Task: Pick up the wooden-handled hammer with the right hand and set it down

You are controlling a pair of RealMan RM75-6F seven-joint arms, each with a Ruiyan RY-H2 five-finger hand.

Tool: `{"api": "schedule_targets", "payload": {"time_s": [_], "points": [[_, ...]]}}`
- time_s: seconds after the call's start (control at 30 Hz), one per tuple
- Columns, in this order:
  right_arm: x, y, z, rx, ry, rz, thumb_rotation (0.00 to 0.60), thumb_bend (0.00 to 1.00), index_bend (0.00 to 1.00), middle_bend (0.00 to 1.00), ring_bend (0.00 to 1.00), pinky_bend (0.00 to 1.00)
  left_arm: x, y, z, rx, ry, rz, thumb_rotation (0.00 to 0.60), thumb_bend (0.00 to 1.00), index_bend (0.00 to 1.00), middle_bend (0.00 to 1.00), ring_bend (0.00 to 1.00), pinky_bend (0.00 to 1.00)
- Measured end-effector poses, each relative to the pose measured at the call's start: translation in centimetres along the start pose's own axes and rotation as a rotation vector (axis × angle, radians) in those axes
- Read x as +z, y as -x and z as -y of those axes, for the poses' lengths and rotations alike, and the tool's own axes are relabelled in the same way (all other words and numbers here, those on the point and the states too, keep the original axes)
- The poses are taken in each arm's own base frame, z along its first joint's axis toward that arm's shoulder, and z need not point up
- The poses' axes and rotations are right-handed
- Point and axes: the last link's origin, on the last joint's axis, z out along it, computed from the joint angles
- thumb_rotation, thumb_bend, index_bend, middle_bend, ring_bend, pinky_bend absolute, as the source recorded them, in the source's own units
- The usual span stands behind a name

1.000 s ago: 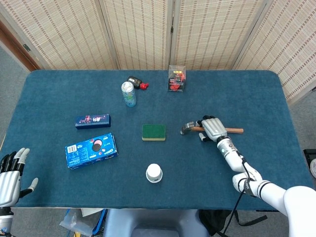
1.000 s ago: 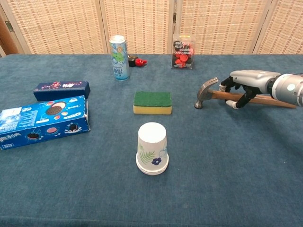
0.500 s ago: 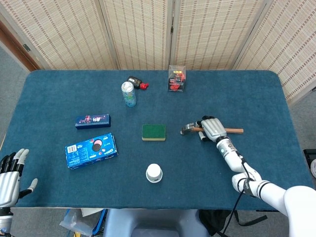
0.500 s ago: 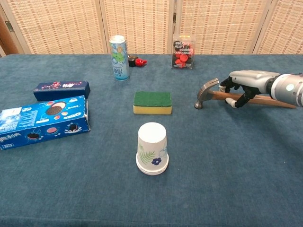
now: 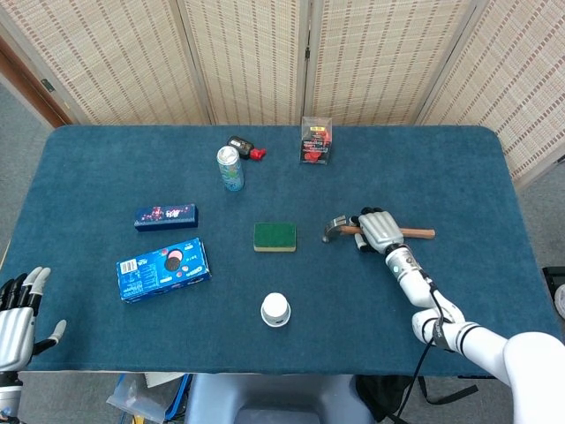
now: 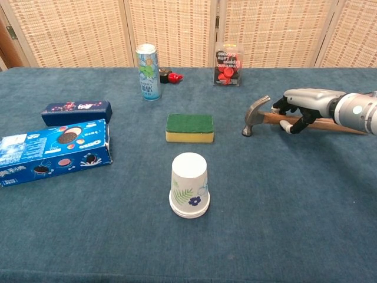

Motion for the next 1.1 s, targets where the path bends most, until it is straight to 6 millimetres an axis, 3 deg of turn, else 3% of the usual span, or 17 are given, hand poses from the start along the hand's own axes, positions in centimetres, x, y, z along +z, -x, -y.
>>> {"api": "schedule_targets", "payload": {"time_s": [0.3, 0.73, 0.87, 1.1], "points": [[-0.1, 0.0, -0.1, 0.011, -0.003, -0.034, 0.6, 0.59, 0.53, 0.61, 0.29, 0.16, -0.1, 0.0, 0.1, -0.002, -0.002, -0.001, 0.6, 0.28, 0.0, 0.0, 0.0, 0.0], [-1.1, -1.1, -0.4, 0.045, -0.024, -0.132, 0.6, 0.64, 0.62, 0.72, 0.45, 0.17, -0.2, -0.1, 0.2, -0.004, -0.003, -0.006, 0.6, 0.28, 0.0, 0.0, 0.0, 0.0], [-1.7, -1.7, -0.6, 0.059, -0.035, -0.16, 0.6, 0.65, 0.65, 0.75, 0.51, 0.23, -0.1, -0.2, 0.1, -0.004, -0.001, -0.008, 0.6, 0.28, 0.0, 0.0, 0.0, 0.0], [-3.1, -3.3, -0.8, 0.082, -0.065, -0.207, 0.6, 0.66, 0.69, 0.79, 0.59, 0.44, -0.1, -0.2, -0.2, 0.0, 0.007, -0.007, 0.6, 0.28, 0.0, 0.0, 0.0, 0.0]]}}
